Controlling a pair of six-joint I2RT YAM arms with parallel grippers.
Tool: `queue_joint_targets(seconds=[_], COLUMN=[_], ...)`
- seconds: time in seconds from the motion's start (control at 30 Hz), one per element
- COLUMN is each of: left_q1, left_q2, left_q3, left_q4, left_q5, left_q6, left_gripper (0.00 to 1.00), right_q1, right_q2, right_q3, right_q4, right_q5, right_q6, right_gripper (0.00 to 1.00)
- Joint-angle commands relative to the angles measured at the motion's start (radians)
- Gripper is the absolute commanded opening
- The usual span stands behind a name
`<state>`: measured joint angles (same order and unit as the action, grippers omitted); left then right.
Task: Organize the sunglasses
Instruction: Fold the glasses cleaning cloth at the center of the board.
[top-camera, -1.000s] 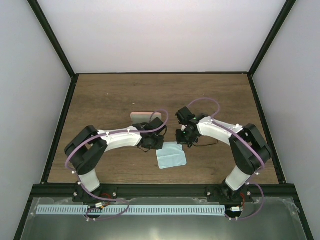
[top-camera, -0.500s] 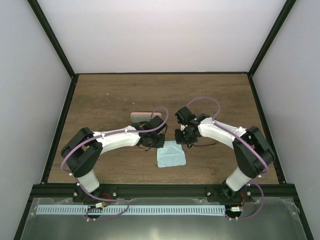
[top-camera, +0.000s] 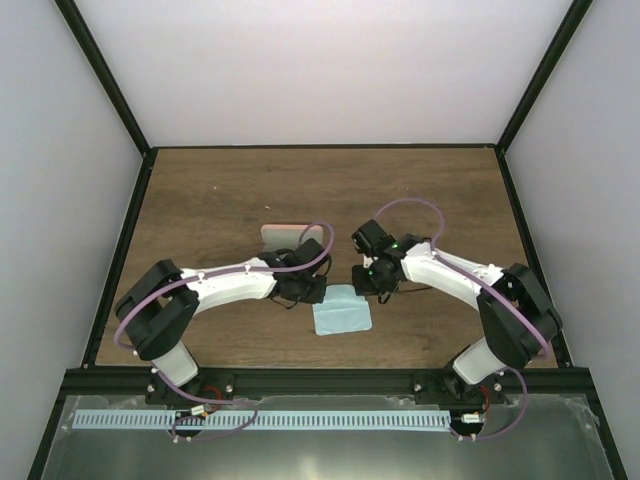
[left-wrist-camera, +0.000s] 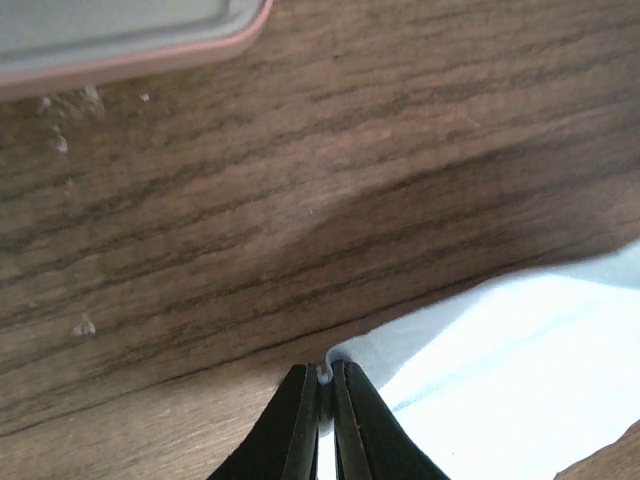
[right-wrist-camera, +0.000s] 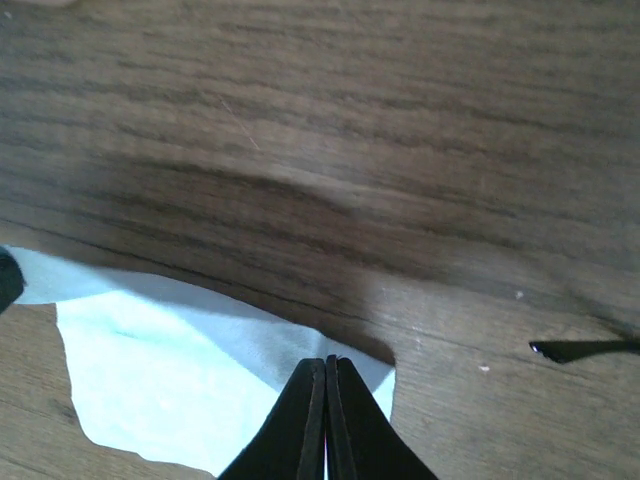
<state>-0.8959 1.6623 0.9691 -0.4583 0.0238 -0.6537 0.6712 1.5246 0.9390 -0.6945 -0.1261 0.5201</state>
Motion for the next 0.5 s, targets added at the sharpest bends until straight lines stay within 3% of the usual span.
queue_joint_targets(seconds=[0.0,0.47], left_q1=[-0.016,-0.059], left_q2=[-0.028,-0.028], left_q3=[-0.016,-0.027], left_q4=[0.012,0.015], left_q5=[0.023,0.038], left_q6=[0.007,0.014], left_gripper=[0.05,0.05], right_q1=[0.014,0.018], right_q2=[-0.036,-0.074], right_q3=[-0.022,-0.062], right_q4=[-0.017,-0.032], right_q5=[0.011,-0.009], right_q6=[0.0,0.004], right_gripper=[0.01,0.01])
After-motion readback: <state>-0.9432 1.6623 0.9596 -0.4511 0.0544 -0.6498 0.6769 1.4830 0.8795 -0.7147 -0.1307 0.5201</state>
